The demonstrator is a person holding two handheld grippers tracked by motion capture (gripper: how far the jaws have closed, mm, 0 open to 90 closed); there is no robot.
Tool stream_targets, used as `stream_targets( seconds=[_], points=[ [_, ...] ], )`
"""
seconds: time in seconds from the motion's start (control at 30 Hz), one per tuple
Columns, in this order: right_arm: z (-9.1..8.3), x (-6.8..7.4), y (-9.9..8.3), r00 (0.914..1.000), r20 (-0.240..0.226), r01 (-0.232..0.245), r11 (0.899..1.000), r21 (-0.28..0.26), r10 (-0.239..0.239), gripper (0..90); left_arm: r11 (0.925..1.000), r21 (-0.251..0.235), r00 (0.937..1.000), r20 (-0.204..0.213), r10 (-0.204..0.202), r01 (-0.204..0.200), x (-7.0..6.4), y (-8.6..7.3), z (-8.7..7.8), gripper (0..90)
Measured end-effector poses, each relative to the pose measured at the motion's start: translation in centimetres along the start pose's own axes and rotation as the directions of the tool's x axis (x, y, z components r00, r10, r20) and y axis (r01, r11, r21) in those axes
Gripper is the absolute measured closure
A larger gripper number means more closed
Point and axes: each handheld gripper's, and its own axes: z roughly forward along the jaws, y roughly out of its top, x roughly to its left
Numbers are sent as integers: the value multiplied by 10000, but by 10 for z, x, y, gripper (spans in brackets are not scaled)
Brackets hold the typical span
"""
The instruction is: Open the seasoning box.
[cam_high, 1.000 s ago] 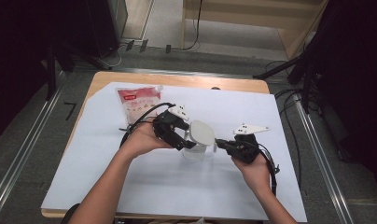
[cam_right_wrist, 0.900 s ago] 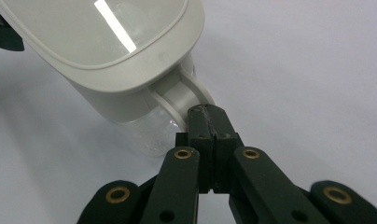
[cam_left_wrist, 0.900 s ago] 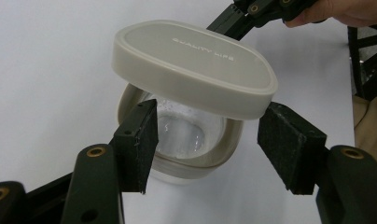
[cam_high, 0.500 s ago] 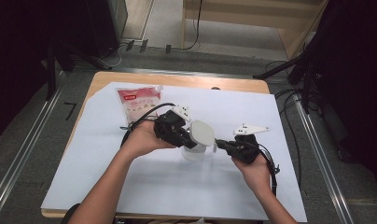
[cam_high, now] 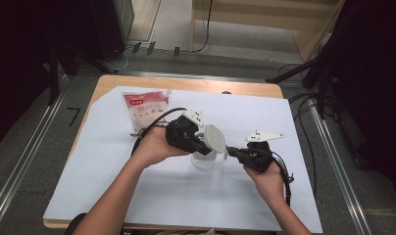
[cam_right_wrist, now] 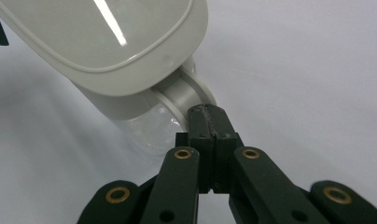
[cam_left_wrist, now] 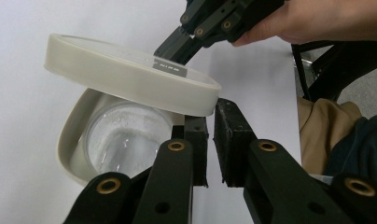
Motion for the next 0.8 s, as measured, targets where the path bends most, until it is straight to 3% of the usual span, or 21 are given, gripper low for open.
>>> stream_targets(
  seconds=[0.6,0.8],
  points=[
    [-2,3,-3,9999,102,75,9999,-134,-73,900,9994,-18,9986,-403,345,-346,-11,17,17,865],
    [-3,3,-5,10000,64,30,9999,-103,-29,900,9993,-107,9992,-170,365,-367,-10,19,18,826]
  ],
)
